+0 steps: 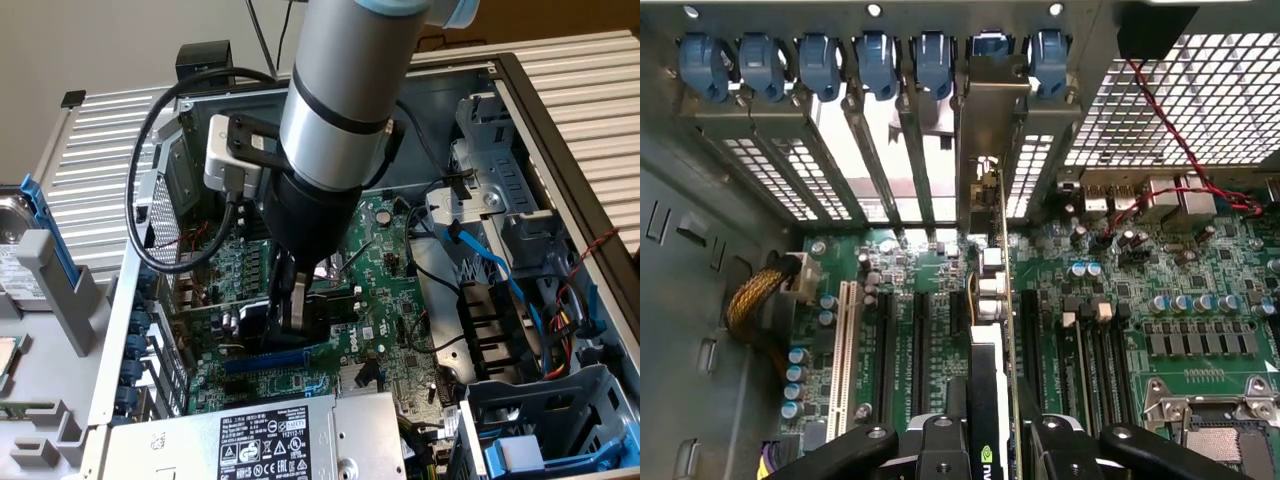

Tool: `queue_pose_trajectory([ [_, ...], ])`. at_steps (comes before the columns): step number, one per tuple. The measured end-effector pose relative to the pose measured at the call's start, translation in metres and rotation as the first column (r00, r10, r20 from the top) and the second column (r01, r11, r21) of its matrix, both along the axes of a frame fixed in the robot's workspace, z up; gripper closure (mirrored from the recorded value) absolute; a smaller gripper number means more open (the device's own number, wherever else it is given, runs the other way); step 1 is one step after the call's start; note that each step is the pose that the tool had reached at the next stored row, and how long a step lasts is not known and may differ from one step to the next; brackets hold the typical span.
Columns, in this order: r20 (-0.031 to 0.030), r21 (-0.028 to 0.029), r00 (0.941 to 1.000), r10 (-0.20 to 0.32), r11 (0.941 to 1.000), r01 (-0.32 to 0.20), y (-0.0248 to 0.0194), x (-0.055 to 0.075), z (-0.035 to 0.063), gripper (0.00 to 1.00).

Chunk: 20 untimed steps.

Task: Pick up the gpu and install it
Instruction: 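Insert the gpu into the slot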

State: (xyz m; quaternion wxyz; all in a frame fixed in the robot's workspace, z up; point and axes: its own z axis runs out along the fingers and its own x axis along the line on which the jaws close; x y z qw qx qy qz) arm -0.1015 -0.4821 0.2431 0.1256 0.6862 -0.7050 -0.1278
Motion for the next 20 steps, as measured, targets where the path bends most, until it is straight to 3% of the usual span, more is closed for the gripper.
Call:
queue_pose_trajectory([
  [6,0.0001,0.0005,1.0000,0.000,1.0000,0.000,0.0000,-0.0004,0.0000,0.71],
  [10,0.0000,0.0057,1.0000,-0.004,1.0000,0.004,0.0000,-0.0004,-0.0001,0.71],
  [20,-0.0001,0.0060,1.0000,-0.008,1.0000,0.008,0.0000,-0.0004,-0.0005,0.71],
])
